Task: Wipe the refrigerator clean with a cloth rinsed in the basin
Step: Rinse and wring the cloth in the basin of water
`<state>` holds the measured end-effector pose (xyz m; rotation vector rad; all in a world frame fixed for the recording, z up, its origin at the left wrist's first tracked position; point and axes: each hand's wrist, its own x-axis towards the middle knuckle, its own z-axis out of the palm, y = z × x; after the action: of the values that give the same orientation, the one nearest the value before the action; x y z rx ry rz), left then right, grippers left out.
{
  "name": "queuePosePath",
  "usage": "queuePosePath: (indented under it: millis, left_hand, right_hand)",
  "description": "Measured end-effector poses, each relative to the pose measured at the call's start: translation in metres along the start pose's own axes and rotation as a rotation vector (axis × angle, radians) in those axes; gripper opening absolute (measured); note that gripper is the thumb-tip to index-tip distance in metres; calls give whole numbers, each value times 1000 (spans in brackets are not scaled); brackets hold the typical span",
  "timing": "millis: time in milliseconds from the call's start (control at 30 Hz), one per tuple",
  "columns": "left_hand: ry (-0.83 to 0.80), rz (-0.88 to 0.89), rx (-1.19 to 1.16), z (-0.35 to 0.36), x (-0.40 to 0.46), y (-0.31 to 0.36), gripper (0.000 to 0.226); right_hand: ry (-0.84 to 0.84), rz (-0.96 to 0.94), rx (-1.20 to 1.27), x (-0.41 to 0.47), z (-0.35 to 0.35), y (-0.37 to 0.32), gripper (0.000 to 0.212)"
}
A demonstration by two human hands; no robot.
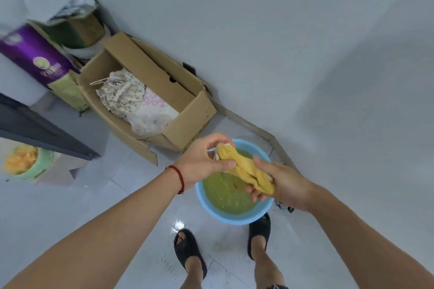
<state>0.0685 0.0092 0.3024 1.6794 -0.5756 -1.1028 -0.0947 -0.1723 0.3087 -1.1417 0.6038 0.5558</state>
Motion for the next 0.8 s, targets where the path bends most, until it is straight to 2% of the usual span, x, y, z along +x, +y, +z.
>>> queuePosePath:
  millis: [67, 167, 233, 367, 400, 467, 500, 533, 567, 633, 700, 800]
  left_hand:
    - [-18, 64, 2, -9, -18, 26, 29]
    - [-85, 174, 156, -30, -45, 64, 25]
    - [-108, 256, 290, -48, -59, 88, 27]
    - [-4, 401, 424, -82, -80, 117, 29]
    - [2, 416, 402, -87, -83, 120, 27]
    - [-32, 433, 363, -94, -88, 127, 24]
    - [-61, 438, 356, -96, -90, 131, 24]
    - [-97, 441, 349, -97, -92, 132, 24]
    - [-128, 439, 341, -98, -94, 136, 25]
    - [-187, 438, 333, -98, -97, 142, 27]
    - [-238, 444, 342, -99, -99, 146, 29]
    - [-228, 462, 396, -100, -105, 156, 28]
  right_hand:
    - [0, 67, 142, -15, 19, -10, 60]
    - [31, 80, 104, -35, 58, -34, 61]
    - [108, 55, 174, -41, 78, -49, 58]
    - [245, -41, 339, -49, 111, -63, 44]
    - [278, -39, 295, -50, 119, -63, 42]
    - [407, -65, -14, -52, 133, -62, 30]
    - [527, -116, -198, -52, 141, -62, 27]
    - [617, -212, -292, -52, 148, -61, 34]
    - [625, -318, -254, -53, 154, -62, 44]
    - [445, -469, -22, -60, 170, -67, 60]
    - [351, -544, -74, -64, 184, -74, 66]
    - [454, -645, -285, -63, 202, -85, 46]
